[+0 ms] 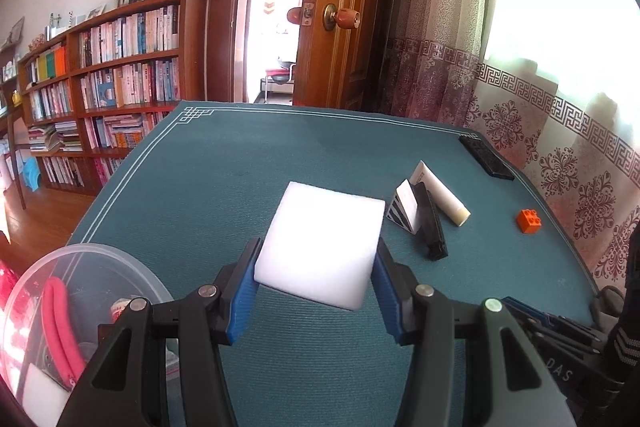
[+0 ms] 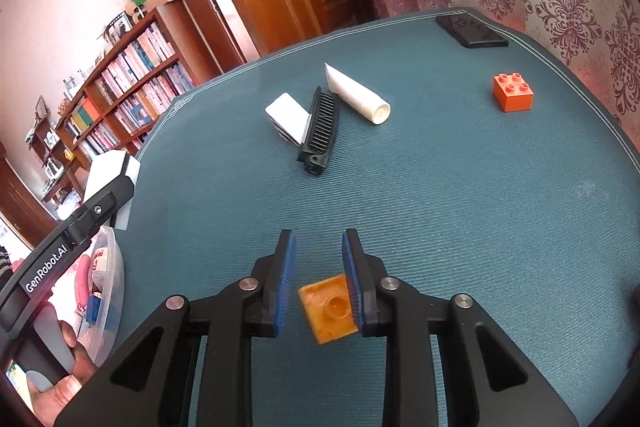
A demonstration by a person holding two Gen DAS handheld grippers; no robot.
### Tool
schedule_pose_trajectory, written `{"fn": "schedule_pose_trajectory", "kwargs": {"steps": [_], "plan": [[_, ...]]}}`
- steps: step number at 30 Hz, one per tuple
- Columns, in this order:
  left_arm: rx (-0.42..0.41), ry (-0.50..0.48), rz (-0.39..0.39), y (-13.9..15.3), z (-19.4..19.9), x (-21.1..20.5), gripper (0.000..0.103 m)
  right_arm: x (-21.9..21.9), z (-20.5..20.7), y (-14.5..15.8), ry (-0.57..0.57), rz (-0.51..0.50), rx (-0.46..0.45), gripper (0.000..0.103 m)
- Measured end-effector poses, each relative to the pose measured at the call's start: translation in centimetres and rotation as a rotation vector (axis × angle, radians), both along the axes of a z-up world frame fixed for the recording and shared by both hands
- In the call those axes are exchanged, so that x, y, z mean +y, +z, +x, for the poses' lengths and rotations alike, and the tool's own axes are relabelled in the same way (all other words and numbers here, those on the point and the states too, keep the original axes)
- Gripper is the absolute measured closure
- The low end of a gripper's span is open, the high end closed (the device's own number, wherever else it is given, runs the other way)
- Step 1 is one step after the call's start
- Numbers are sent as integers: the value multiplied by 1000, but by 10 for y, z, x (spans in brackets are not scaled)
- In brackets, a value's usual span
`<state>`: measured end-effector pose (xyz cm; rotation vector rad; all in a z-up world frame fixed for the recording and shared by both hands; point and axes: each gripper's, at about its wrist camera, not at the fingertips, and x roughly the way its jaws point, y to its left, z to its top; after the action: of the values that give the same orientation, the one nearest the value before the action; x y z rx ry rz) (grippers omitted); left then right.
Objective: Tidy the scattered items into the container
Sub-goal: 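Carry the sponge block and yellow brick over the clear bowl with both grippers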
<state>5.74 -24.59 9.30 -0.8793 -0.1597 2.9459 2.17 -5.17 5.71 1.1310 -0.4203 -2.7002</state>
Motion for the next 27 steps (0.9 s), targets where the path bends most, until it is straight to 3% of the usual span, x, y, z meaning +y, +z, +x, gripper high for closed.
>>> {"fn": "schedule_pose_trajectory", "kwargs": {"steps": [13, 15, 17, 18, 24, 27], "plan": [[-9, 55, 41, 1, 17, -32, 45, 13, 10, -10, -11, -38, -46, 81], [-10, 56, 38, 1, 19, -31, 45, 14, 11, -12, 8, -51, -59, 70], [-12, 52, 36, 0, 21, -30, 45, 15, 14, -14, 16, -57, -54, 51], [-14, 50, 34, 0, 21, -29, 45, 14, 15, -14, 18, -54, -50, 48], [-20, 46, 24, -1, 26, -28, 45, 2, 14, -17, 61, -12, -45, 46], [-26, 53, 28, 0, 27, -32, 45, -9, 13, -21, 81, 61, -57, 46]]}}
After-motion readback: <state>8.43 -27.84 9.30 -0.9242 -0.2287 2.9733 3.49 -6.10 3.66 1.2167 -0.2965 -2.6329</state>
